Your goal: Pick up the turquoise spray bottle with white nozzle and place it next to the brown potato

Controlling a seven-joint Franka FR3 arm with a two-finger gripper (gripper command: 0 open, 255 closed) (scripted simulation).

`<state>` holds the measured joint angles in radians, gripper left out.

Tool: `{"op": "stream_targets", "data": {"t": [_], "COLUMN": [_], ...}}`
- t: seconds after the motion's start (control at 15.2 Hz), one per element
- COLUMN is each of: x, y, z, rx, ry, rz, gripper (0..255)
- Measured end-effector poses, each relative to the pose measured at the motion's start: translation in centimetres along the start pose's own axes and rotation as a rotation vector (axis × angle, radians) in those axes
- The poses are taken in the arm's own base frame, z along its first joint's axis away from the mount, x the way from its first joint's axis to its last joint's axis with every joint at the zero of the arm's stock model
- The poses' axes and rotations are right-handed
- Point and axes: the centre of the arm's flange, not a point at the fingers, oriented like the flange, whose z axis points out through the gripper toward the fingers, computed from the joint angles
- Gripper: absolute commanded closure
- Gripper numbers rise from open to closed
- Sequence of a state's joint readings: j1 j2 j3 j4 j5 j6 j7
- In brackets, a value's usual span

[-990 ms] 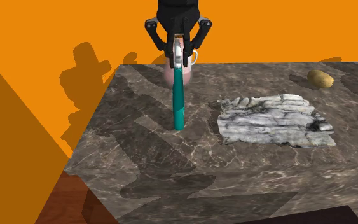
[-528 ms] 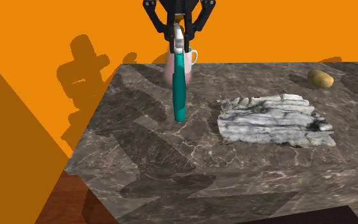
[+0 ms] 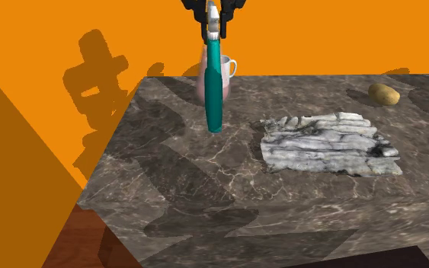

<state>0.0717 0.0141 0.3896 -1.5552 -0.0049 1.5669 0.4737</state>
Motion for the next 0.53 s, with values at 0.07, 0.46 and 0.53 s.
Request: {"op": "stream_targets", "data": {"t": [0.07, 0.46, 0.53], "x": [0.0, 0.1, 0.4], "y": [0.0, 0.7, 1.6], "z": [-0.6, -3.3, -3.4], "rx": [0.000, 0.000, 0.000], "ry": [0.000, 0.000, 0.000], "rz": [0.000, 0.001, 0.001], "gripper": [255, 255, 255]}}
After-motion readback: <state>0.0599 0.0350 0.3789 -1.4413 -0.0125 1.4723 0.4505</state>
